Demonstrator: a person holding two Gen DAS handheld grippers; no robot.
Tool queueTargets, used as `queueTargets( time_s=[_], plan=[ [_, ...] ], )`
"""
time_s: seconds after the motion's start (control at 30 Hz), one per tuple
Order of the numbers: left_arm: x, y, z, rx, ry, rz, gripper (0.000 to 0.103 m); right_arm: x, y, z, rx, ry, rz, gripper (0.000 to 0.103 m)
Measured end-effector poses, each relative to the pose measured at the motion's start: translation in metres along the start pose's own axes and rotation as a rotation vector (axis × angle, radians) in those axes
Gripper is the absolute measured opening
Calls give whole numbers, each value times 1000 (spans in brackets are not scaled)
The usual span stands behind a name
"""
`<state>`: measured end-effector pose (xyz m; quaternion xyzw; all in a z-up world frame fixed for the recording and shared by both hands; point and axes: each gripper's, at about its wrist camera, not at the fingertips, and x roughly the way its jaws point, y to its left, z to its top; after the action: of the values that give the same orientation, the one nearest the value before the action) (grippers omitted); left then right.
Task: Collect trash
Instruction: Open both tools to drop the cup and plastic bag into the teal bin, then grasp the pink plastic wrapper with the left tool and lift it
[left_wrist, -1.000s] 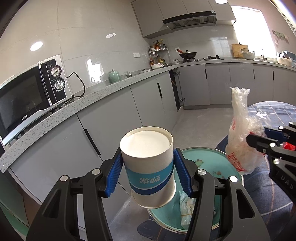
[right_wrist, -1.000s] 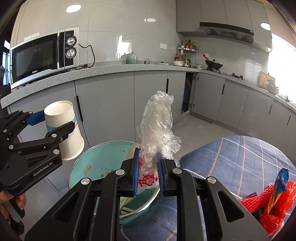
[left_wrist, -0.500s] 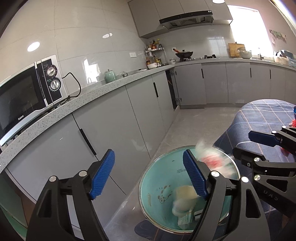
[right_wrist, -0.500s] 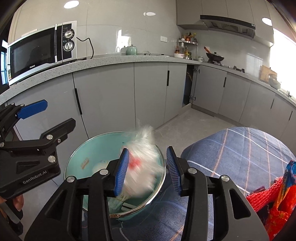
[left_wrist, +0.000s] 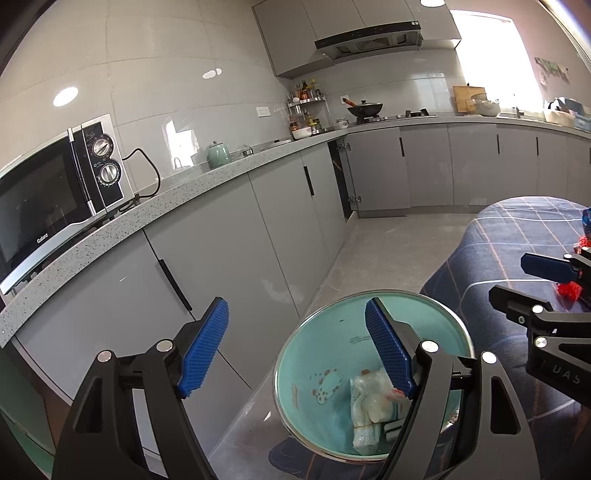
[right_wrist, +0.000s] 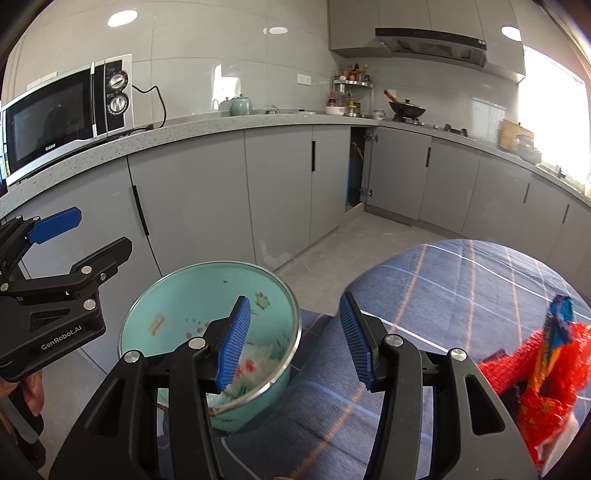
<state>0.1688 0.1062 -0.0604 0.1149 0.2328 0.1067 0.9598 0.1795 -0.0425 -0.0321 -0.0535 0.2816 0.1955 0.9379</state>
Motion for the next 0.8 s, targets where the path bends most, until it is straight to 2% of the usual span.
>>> queueTargets(
  time_s=[0.23,0.5,0.8],
  plan=[
    [-20,-27,5,38,-34,-51,79,-46,-25,-8,36,-21,-67,53],
    [-52,-91,2,122,-67,-182,81,-107,-72,-33,70,-41,-186,58],
    [-86,-175,-6,215,-83,-355,82,-160,-135,-83,148,1,-354,61]
  ],
)
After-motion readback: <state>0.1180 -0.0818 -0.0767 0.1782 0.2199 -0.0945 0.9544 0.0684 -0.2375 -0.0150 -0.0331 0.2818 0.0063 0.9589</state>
